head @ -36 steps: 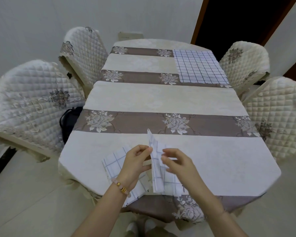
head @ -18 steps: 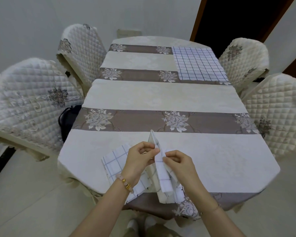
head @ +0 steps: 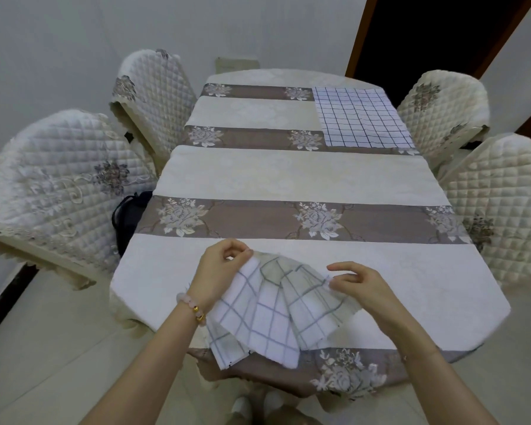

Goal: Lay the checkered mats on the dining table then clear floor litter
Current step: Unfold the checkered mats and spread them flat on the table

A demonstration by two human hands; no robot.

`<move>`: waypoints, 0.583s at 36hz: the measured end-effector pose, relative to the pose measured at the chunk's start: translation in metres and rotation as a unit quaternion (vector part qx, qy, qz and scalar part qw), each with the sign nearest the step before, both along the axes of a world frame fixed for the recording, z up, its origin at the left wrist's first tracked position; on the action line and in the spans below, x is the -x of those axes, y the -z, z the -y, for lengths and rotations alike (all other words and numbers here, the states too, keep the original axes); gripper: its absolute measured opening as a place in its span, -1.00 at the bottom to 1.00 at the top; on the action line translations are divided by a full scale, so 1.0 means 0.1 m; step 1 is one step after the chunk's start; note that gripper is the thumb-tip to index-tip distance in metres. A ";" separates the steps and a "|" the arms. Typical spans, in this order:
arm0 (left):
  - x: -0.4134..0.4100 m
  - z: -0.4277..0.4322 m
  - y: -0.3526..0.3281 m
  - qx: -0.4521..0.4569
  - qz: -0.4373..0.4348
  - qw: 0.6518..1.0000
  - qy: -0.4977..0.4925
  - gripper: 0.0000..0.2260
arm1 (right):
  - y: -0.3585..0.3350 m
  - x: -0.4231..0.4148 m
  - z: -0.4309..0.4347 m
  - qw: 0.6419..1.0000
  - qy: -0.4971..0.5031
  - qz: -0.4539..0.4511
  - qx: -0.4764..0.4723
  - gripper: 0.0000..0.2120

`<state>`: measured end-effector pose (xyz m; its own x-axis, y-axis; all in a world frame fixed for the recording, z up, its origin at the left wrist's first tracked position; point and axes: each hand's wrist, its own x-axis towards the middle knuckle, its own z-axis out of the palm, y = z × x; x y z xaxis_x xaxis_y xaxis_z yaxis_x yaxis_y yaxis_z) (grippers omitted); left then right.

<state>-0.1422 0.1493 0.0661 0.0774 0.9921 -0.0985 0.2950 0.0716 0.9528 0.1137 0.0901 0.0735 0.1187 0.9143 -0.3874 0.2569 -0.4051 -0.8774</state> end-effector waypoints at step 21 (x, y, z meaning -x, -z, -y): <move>0.07 -0.80 -0.18 -0.039 -0.221 0.969 0.099 -0.93 | -0.02 -0.58 -0.62 0.996 0.083 0.004 -0.031 -0.76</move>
